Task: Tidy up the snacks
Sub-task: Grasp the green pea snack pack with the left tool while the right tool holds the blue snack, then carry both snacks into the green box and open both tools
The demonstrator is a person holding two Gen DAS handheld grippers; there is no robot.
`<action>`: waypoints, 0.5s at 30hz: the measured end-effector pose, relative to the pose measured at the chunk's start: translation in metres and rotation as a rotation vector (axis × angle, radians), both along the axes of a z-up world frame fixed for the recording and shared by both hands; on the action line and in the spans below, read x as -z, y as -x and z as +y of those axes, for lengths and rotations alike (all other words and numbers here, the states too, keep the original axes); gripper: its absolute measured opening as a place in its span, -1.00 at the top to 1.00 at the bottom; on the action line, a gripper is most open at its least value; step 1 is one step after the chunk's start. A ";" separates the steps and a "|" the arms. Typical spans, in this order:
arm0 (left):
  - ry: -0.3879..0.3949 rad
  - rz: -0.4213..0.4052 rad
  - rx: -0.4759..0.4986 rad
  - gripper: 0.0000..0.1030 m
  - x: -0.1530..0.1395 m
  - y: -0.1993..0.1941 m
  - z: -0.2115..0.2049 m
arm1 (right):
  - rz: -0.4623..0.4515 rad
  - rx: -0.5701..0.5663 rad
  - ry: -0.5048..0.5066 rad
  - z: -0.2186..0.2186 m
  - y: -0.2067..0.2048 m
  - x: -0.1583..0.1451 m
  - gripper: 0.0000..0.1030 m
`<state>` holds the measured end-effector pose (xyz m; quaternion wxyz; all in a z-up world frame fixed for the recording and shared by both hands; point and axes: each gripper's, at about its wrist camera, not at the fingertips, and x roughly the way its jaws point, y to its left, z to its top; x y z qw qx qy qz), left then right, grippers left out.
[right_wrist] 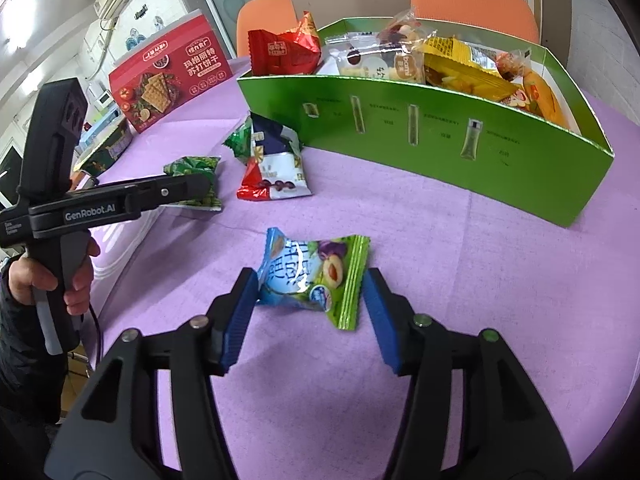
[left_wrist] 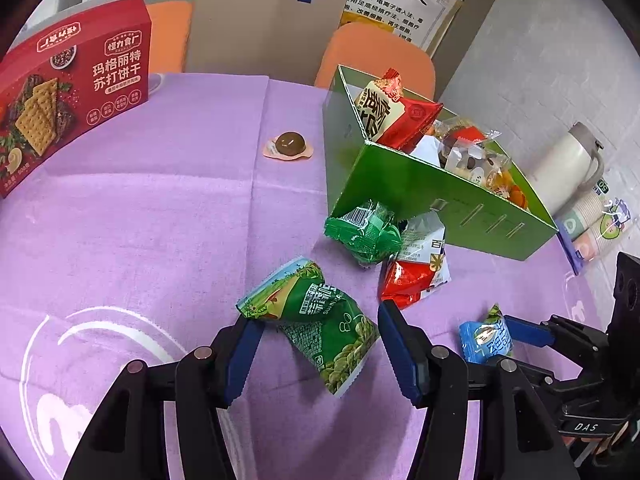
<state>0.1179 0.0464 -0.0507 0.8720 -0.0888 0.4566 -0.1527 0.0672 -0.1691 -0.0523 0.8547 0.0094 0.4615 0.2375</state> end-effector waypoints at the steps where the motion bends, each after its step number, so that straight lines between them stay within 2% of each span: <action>1: -0.001 -0.005 0.002 -0.16 0.000 -0.001 0.000 | -0.009 -0.002 0.008 0.002 0.000 0.000 -0.11; 3: -0.014 -0.020 -0.001 -0.05 0.001 -0.002 -0.001 | -0.034 -0.006 0.031 0.006 0.000 0.001 -0.06; 4: -0.016 -0.027 0.003 -0.01 0.001 -0.002 -0.002 | -0.042 -0.010 0.041 0.008 0.000 0.001 0.17; 5: -0.016 -0.030 0.006 0.04 0.002 -0.001 -0.003 | -0.042 -0.020 0.031 0.009 0.001 0.002 0.26; 11: -0.016 -0.033 0.009 0.15 -0.001 0.004 -0.002 | -0.050 -0.020 0.006 0.007 0.005 -0.002 0.34; 15: 0.014 -0.063 0.025 0.15 -0.016 0.016 -0.001 | -0.064 -0.014 -0.020 0.000 0.009 -0.014 0.34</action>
